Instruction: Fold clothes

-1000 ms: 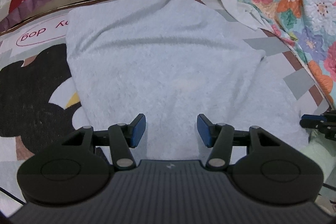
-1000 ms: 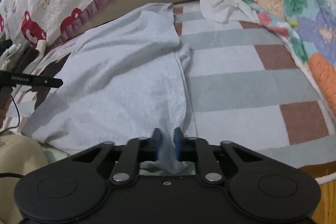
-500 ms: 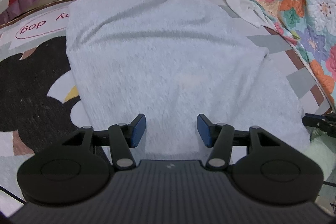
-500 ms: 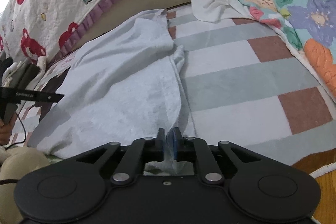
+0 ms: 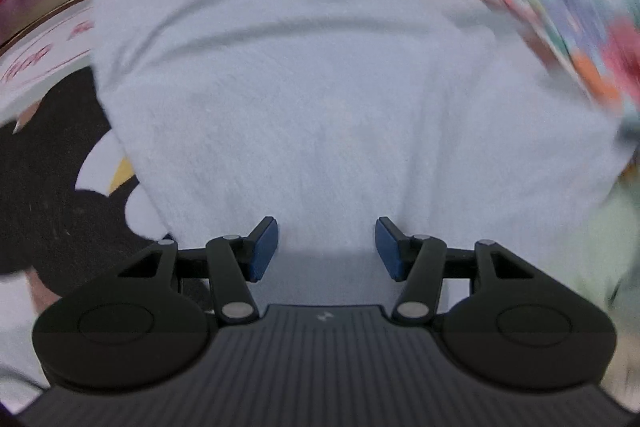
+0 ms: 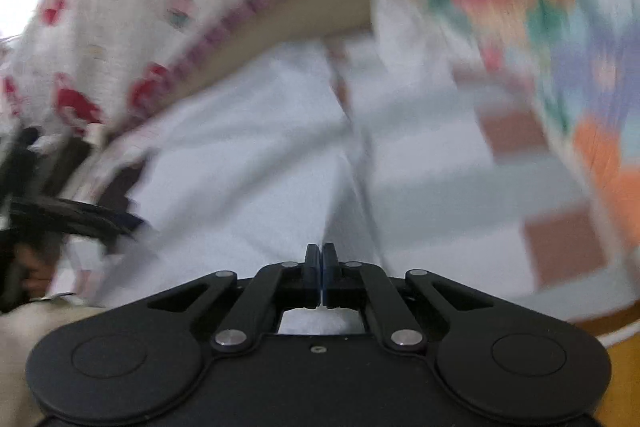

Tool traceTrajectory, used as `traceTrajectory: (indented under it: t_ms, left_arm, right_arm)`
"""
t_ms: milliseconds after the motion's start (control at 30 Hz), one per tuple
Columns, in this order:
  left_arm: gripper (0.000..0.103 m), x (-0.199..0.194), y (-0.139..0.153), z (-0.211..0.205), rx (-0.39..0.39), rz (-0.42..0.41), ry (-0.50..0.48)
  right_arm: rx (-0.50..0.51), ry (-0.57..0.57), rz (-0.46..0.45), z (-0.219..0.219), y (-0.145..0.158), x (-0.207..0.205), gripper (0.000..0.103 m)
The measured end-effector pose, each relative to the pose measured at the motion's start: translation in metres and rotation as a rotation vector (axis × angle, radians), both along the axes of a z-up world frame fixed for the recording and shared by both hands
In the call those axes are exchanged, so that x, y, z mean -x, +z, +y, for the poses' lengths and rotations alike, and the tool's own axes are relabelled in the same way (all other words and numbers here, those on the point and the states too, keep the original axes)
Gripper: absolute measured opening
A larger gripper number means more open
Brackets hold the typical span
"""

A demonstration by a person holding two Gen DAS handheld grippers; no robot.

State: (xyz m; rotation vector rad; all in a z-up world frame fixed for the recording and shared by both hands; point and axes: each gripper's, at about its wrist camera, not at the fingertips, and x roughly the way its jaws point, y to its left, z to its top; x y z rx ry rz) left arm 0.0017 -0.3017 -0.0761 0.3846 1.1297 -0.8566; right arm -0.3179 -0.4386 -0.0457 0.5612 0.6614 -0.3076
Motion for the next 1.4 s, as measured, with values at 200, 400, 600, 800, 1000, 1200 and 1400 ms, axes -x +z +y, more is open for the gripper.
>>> traceTrajectory:
  t_ms: [200,400,600,800,1000,1200,1400]
  left_arm:
    - [0.053,0.005,-0.006,0.029,-0.052,0.131,-0.019]
    - [0.053,0.011,-0.009,0.059,0.001,0.186,0.087]
    - [0.053,0.007,-0.009,0.084,0.104,0.256,0.217]
    - [0.060,-0.001,-0.024,0.090,0.184,0.407,0.282]
    - [0.071,0.002,-0.037,0.073,0.233,0.497,0.301]
    - [0.035,0.012,-0.033,0.063,0.240,0.442,0.252]
    - [0.008,0.007,0.001,0.047,0.317,0.358,0.198]
  right_arm:
    - [-0.040,-0.056,0.141,-0.003,-0.019,0.040,0.003]
    - [-0.033,-0.048,0.187,0.009,-0.030,0.049,0.003]
    - [0.129,-0.111,0.258,0.011,-0.019,0.042,0.028]
    - [0.216,-0.051,0.145,0.028,0.004,0.036,0.037]
    - [0.075,0.023,0.048,0.037,0.002,0.009,0.041]
    - [0.037,0.082,0.018,0.047,-0.004,-0.018,0.042]
    - [0.033,0.165,-0.004,0.054,-0.003,-0.037,0.045]
